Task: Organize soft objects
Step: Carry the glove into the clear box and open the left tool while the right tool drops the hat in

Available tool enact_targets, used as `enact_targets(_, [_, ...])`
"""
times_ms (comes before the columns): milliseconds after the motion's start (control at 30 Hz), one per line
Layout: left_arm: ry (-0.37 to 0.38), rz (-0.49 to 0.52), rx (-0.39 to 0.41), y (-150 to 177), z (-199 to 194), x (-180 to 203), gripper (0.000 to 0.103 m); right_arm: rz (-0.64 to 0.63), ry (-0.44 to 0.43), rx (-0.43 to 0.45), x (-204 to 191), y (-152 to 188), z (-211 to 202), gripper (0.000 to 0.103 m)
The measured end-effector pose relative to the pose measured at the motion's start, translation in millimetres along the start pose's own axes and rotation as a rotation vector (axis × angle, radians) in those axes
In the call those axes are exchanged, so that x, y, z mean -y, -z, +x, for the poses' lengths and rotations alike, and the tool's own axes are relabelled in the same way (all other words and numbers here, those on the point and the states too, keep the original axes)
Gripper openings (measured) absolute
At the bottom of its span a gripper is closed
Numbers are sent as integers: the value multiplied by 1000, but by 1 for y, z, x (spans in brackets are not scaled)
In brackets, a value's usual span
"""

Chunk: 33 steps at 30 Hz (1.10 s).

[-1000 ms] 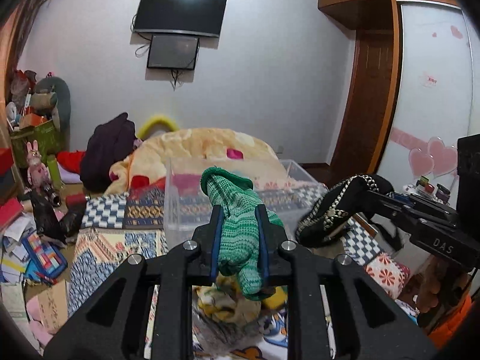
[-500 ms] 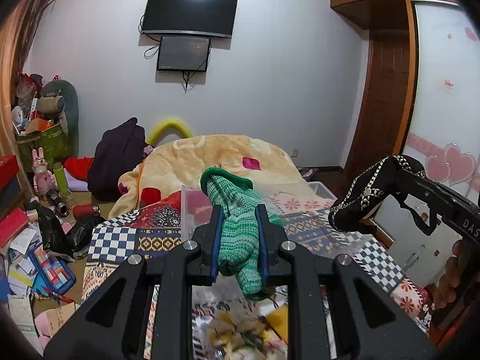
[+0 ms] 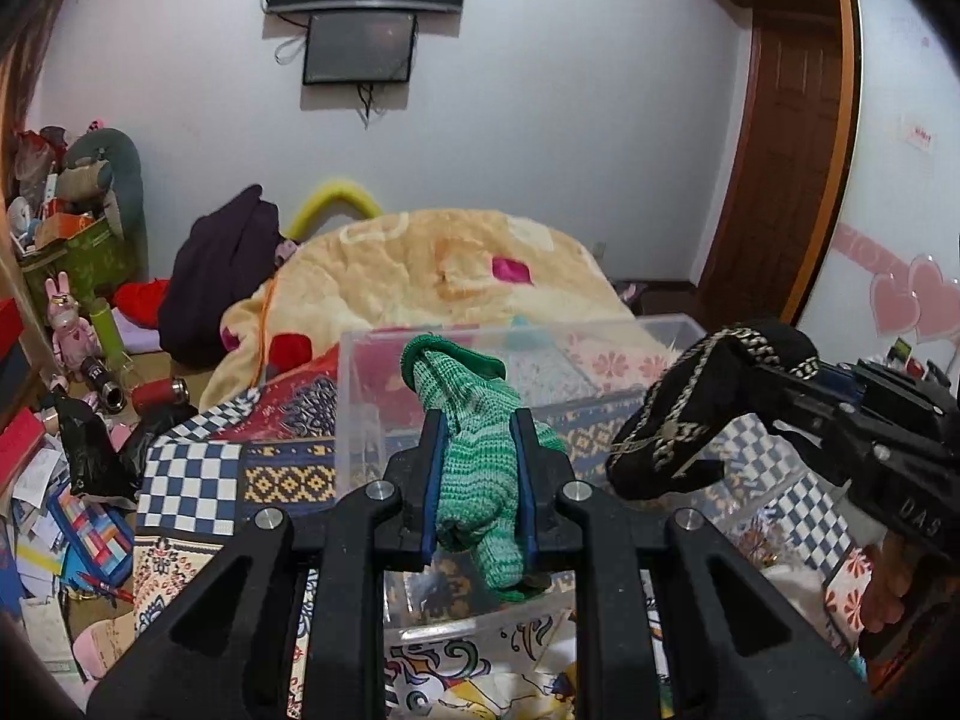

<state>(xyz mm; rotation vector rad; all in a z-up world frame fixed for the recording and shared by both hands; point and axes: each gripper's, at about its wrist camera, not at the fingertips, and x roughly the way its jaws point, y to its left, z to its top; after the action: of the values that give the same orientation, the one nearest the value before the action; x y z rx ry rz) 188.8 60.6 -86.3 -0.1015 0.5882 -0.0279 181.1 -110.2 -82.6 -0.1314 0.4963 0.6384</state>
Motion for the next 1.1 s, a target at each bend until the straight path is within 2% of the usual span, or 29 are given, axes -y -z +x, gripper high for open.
enact_targets(200, [-3,31,-70,4,14,6,21,-9,20,-99,6,1,22,22])
enact_targets(400, [-3,16,-109,5,21,5,21,-3,30,-135,10,-1,24,25])
enact_targets(433, [1,13,-115,5,22,4,22,-1,31,-137,10,-2,24,28])
enact_targets(500, [1,15,-117,5,22,5,27,8,19,-152,13,-2,26,40])
enact_targets(533, [0,19,-112,5,20,5,33,16,17,-158,13,-3,27,49])
enact_targets(567, [-5,24,-103,5,17,7,38,24,18,-159,14,-1,26,53])
enact_targets(767, [4,31,-51,4,-4,13,56,41,1,-145,15,1,14,53])
enact_targets(833, [5,36,-32,4,-13,15,58,38,-3,-124,13,-2,8,54])
enact_targets(933, [7,34,-3,2,-28,16,63,34,-2,-70,11,-7,-9,62])
enact_targets(1100, [3,35,61,1,-56,18,73,37,5,13,10,-11,-39,70])
